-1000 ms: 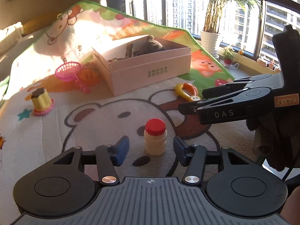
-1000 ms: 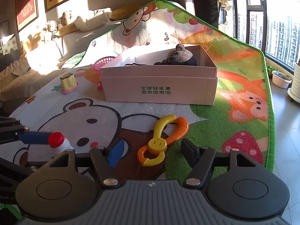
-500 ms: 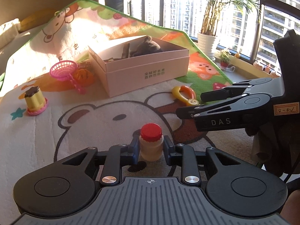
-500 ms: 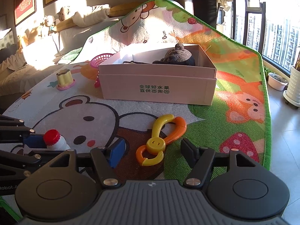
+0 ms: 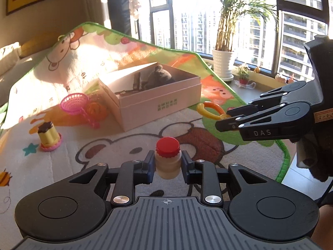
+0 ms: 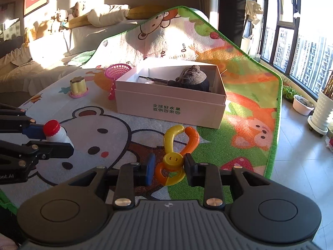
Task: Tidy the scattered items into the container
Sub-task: 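Grasp the ring toy with the right gripper while the left gripper carries the bottle to the box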
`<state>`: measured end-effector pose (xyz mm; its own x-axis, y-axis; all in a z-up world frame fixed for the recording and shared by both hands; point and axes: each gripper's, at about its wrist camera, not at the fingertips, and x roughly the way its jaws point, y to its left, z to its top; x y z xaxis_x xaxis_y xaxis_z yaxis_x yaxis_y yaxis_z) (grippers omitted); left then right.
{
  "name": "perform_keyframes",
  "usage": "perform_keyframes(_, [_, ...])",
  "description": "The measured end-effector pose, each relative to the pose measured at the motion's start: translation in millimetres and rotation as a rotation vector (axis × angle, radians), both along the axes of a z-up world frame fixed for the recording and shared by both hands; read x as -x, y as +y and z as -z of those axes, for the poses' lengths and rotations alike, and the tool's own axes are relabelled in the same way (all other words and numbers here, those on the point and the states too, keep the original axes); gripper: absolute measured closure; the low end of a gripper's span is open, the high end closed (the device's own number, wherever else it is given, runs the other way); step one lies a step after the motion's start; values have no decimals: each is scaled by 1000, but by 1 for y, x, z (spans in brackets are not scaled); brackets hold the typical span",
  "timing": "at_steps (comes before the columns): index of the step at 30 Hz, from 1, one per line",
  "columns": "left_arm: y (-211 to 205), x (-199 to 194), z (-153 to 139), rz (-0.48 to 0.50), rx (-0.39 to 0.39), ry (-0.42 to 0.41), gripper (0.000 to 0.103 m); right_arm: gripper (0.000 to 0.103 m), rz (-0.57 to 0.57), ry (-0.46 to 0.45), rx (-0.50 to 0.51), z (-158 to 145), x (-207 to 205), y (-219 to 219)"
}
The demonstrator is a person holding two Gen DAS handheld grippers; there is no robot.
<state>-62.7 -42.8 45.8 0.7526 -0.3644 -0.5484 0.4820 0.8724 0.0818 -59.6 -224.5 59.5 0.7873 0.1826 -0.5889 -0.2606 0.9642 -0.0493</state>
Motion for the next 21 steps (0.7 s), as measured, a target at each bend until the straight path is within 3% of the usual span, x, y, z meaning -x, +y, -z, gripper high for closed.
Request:
perform_keyframes(6, [-2, -3, -23, 32, 7, -73, 74, 74, -5, -45, 9, -28, 24, -16])
perform_keyframes(12, [-3, -37, -58, 19, 37, -190, 74, 74, 2, -133, -54, -71, 21, -37])
perform_keyframes(17, [-8, -94, -70, 3, 75, -230, 74, 74, -42, -168, -160, -109, -35, -39])
perform_keyframes(21, [-15, -152, -63, -3, 113, -194, 74, 74, -75, -153, -232, -121, -106, -25])
